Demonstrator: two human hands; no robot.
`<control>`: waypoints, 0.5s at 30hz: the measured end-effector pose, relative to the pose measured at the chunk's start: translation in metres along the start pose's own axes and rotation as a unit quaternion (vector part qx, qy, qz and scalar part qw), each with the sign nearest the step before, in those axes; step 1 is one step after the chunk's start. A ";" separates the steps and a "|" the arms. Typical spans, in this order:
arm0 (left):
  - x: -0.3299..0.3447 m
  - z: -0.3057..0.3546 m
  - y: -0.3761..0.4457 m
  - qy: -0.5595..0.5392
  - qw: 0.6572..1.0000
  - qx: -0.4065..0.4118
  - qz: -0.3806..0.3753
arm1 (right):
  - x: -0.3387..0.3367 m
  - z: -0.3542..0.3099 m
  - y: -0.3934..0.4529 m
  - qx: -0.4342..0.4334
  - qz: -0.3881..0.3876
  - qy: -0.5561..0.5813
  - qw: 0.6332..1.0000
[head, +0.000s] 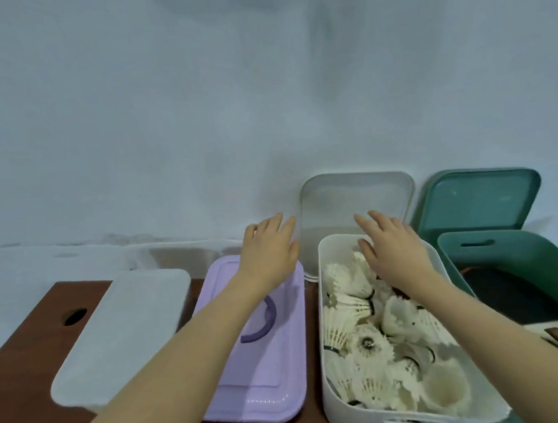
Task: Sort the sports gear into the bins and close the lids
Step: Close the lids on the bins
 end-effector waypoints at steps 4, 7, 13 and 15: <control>-0.002 0.030 0.046 0.023 0.999 -0.023 -0.007 | -0.022 0.048 0.029 0.012 0.018 -0.006 1.000; 0.003 0.048 0.074 0.029 0.998 -0.050 -0.017 | -0.026 0.081 0.046 0.023 0.026 0.010 0.999; 0.037 0.064 0.101 -0.017 0.993 -0.107 -0.056 | -0.005 0.117 0.064 0.035 -0.007 0.079 0.996; 0.044 0.064 0.104 -0.037 0.991 -0.119 -0.049 | 0.000 0.120 0.066 0.028 0.009 0.107 0.994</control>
Point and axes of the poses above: each hand's wrist, its own y-axis towards the middle knuckle, its own x-axis out of the palm, z = x × y, the point moved 5 cm from there along y, towards the middle knuckle, and after that the axes turned 15 degrees about y, right-handed, at the moved point
